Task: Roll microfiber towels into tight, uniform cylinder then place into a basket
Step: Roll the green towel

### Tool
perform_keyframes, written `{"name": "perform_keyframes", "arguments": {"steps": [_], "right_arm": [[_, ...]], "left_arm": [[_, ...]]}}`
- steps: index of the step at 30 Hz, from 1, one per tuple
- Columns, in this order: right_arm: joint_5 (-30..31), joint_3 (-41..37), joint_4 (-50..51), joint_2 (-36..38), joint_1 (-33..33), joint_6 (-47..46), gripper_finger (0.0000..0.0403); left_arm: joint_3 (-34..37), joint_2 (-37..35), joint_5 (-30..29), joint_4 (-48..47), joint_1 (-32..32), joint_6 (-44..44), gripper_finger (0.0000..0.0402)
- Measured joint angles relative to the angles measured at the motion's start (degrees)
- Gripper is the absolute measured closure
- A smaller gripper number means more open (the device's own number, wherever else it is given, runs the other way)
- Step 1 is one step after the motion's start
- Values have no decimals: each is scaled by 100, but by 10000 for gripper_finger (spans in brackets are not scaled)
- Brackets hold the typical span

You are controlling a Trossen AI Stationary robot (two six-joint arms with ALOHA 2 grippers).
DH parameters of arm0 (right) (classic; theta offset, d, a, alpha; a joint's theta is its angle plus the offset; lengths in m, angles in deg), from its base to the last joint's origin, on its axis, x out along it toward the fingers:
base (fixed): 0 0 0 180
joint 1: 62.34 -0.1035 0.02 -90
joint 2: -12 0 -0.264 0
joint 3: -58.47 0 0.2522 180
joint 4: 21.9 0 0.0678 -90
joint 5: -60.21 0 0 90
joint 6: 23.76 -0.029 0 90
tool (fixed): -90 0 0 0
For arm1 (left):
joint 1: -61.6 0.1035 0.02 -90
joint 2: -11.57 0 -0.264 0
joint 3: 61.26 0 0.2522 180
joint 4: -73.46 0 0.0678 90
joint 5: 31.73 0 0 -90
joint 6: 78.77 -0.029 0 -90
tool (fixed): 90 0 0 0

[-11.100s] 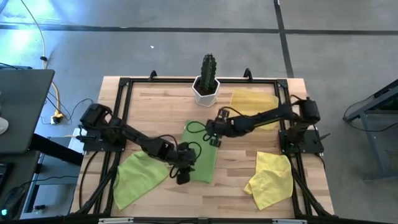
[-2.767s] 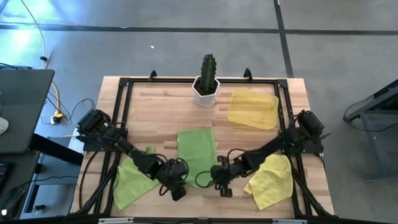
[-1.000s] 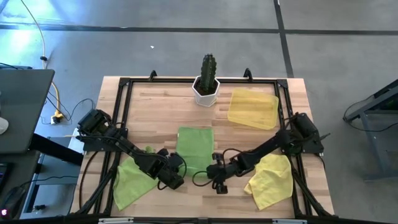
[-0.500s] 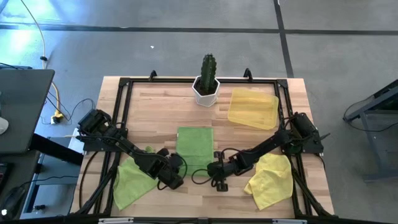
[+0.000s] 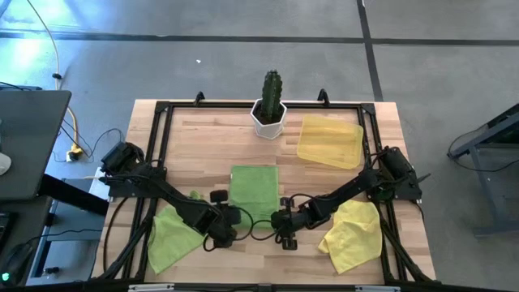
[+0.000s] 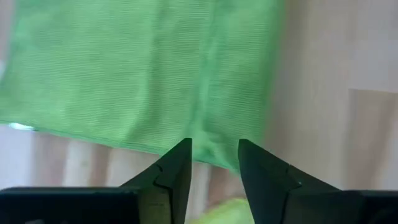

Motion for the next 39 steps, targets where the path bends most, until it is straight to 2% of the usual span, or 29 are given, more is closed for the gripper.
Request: {"name": "perform_keyframes", "arguments": {"steps": [3,7,14,20,26,30,35,39], "right_arm": [[0,0,6,0,0,0,274],[0,-1,-11,0,2,12,274],[0,-2,-23,-1,0,16,274],[0,-9,-40,-2,0,11,274],[-1,-11,-56,-4,0,12,274],[-2,-11,-60,-4,2,16,274],[0,-11,-62,-4,0,16,274],[-17,-26,-11,93,2,16,274]], "left_arm": [[-59,0,368,361,-91,-365,267],[76,-2,366,1055,-202,-1111,254],[374,33,266,1078,-14,-1337,243],[737,33,744,1480,158,-1340,243],[1076,33,702,1571,283,-1273,243],[1212,33,907,1736,348,-1105,243],[1324,13,1190,2043,348,-702,243],[1388,4,1140,2117,340,-416,254]]}}
